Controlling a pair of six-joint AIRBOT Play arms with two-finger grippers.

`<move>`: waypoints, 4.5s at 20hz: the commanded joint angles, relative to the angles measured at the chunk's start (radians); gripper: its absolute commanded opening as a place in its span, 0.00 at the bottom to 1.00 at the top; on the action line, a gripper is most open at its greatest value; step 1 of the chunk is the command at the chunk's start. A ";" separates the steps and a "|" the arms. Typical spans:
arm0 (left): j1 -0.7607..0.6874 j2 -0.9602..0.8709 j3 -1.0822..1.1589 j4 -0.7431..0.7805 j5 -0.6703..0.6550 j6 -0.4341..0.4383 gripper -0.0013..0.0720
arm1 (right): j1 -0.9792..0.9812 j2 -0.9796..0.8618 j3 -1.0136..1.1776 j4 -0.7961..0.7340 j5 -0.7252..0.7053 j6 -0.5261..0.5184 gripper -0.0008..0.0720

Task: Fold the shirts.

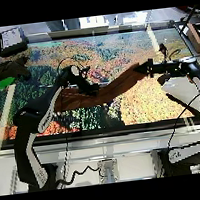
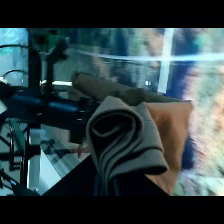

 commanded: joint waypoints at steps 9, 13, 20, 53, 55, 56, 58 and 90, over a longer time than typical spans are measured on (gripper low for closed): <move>0.387 0.256 0.292 0.045 -0.039 0.050 0.04 | 0.481 -0.085 0.328 -0.010 -0.212 0.086 0.04; 0.544 0.315 0.288 0.045 -0.183 0.088 0.04 | 0.634 -0.304 0.515 0.063 -0.268 0.103 0.04; 0.637 0.321 0.279 0.035 -0.213 0.089 0.04 | 0.771 -0.634 0.757 0.171 -0.293 0.174 0.04; 0.613 0.320 0.198 -0.072 -0.272 0.141 0.04 | 0.477 -0.573 0.525 -0.235 0.037 0.415 0.62; 0.613 0.320 0.198 -0.073 -0.272 0.147 0.04 | 0.485 -0.583 0.510 -0.142 -0.008 0.382 0.62; 0.613 0.320 0.198 -0.073 -0.272 0.147 0.04 | 0.488 -0.593 0.510 -0.114 -0.020 0.382 0.62; 0.613 0.320 0.198 -0.073 -0.272 0.147 0.04 | 0.495 -0.613 0.510 -0.066 -0.035 0.377 0.62; 0.613 0.320 0.198 -0.100 -0.265 0.173 0.04 | 0.505 -0.685 0.513 0.056 -0.133 0.392 0.62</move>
